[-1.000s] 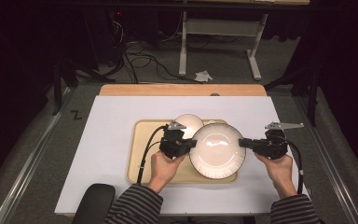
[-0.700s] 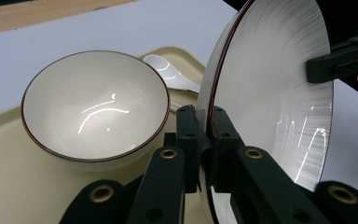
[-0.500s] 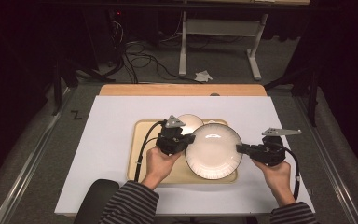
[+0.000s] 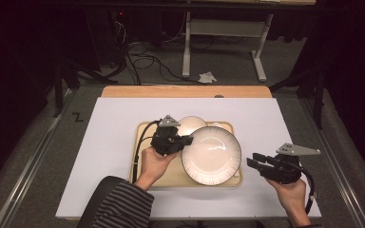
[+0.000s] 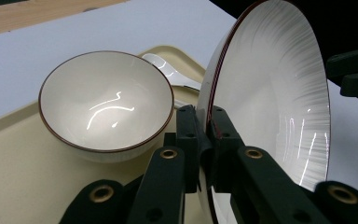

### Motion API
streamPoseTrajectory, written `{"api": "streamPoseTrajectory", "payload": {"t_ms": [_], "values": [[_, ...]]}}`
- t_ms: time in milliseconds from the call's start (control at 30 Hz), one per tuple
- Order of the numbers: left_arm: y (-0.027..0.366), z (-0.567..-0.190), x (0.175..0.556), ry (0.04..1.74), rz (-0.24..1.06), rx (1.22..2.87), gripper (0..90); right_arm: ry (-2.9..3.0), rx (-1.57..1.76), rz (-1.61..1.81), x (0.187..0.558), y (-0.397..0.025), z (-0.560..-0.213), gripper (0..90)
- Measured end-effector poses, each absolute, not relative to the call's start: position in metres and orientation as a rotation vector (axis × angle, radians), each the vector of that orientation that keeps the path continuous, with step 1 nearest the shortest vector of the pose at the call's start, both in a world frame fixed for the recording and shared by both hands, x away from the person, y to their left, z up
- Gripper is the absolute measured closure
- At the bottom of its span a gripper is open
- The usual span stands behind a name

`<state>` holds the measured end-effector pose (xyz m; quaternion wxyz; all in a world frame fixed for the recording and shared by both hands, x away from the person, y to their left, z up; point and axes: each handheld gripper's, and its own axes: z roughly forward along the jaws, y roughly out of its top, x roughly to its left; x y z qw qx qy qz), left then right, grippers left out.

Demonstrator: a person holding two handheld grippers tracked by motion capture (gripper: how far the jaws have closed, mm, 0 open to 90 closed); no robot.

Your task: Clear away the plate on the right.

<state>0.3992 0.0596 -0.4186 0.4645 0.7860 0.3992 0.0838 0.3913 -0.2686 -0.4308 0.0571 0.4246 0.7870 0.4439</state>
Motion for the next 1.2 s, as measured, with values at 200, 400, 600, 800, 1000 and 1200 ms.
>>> {"api": "streamPoseTrajectory", "payload": {"t_ms": [200,400,600,800,1000,1200], "values": [[0.066,-0.418,0.4,0.952,0.197,1.955,85.2,2.374,1.27,1.348,0.378,-0.268,-0.431,51.0],[0.079,-0.416,0.404,0.942,0.167,1.948,85.2,2.324,1.22,1.352,0.356,-0.278,-0.429,46.8],[0.088,-0.413,0.402,0.94,0.157,1.942,85.2,2.273,1.207,1.247,0.346,-0.285,-0.437,46.2],[0.098,-0.412,0.397,0.956,0.152,1.93,85.1,2.251,1.176,1.183,0.348,-0.281,-0.454,46.1],[0.108,-0.413,0.392,0.976,0.15,1.911,85.1,2.276,1.118,1.154,0.349,-0.267,-0.461,45.0],[0.118,-0.418,0.389,1.014,0.142,1.899,85.1,2.28,1.116,1.156,0.353,-0.26,-0.464,44.1]]}}
